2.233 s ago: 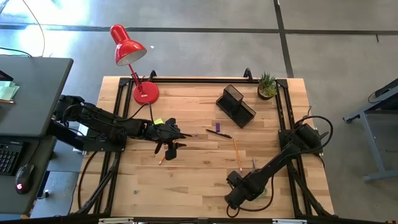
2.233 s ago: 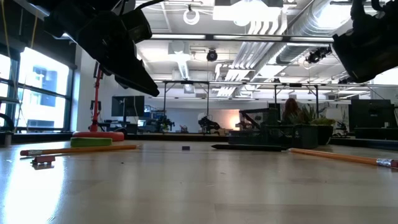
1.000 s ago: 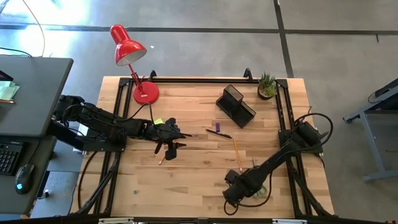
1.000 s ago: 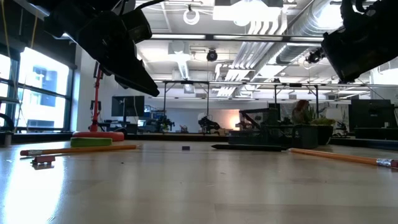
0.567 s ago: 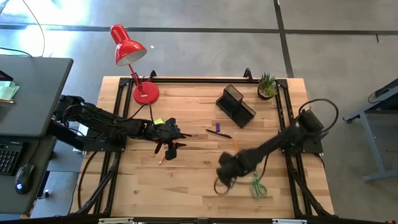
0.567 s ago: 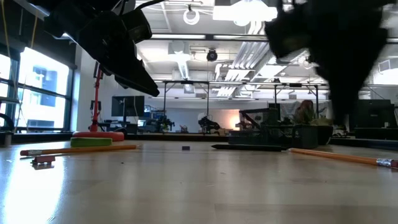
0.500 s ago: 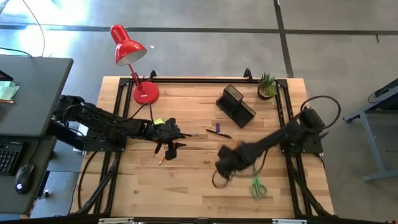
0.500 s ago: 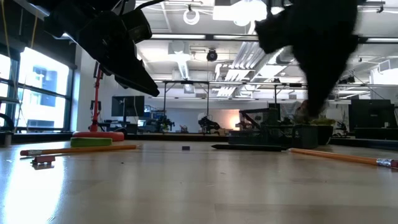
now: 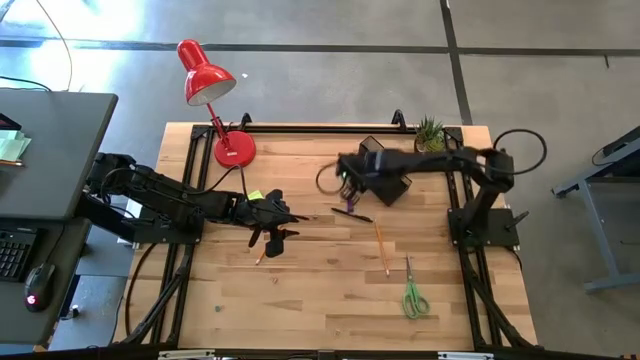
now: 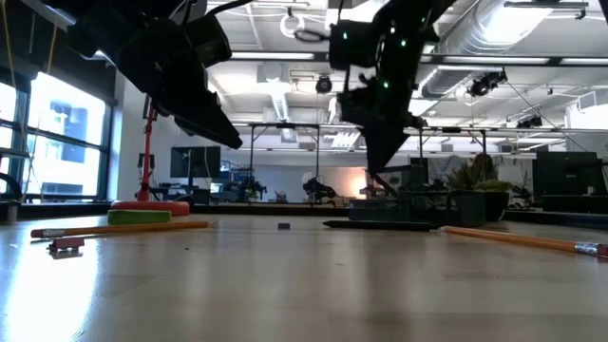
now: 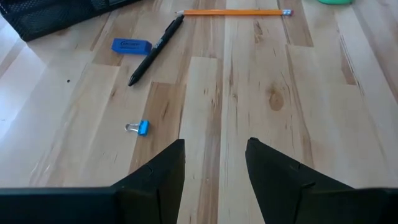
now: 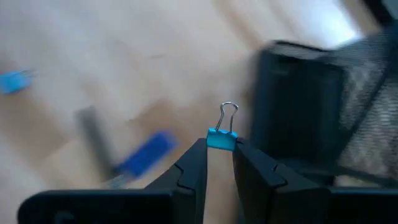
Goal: Pick and place office supplies into organizer
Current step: Put the right blue binder clip into the black desk organizer, then put the pink binder clip into the black desk organizer
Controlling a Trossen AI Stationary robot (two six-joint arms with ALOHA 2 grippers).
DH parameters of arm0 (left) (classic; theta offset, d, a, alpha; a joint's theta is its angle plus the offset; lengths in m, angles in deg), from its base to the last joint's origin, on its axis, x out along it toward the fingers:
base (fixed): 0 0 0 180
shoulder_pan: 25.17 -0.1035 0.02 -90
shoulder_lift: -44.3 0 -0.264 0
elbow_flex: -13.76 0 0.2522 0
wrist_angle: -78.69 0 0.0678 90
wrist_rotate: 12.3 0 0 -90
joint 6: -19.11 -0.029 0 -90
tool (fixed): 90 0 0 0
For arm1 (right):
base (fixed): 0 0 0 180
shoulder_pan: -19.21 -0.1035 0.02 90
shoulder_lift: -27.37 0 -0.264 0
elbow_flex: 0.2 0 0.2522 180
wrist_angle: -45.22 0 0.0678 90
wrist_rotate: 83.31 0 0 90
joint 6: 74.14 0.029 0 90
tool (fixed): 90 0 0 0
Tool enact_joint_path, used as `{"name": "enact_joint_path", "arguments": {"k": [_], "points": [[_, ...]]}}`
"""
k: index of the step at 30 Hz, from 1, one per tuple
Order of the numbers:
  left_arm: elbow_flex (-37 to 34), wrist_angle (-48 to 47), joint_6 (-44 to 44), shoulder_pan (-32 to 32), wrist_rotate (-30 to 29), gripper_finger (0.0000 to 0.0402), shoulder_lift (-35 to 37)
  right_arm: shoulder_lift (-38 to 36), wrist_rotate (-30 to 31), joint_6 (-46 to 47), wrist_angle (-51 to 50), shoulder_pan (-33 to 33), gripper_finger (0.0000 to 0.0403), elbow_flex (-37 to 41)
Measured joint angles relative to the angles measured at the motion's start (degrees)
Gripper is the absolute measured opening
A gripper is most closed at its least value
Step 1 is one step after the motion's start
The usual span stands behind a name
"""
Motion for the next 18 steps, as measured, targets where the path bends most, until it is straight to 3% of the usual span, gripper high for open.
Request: {"name": "enact_joint_path", "arguments": {"k": [7, 12, 18], "points": [[0.0, -0.2, -1.1, 0.0, -0.3, 0.0156, 0.0, 0.0, -4.3, -2.6, -1.5, 7.5, 0.0069, 0.1], [0.0, -0.2, -1.1, 0.0, -0.3, 0.0156, 0.0, 0.0, -3.8, -3.3, -0.6, 8.1, 0.0088, 0.1], [0.0, -0.1, -1.1, 0.0, -0.4, 0.0156, 0.0, 0.0, -2.4, -2.3, -0.6, 7.4, 0.0139, 0.1]]}}
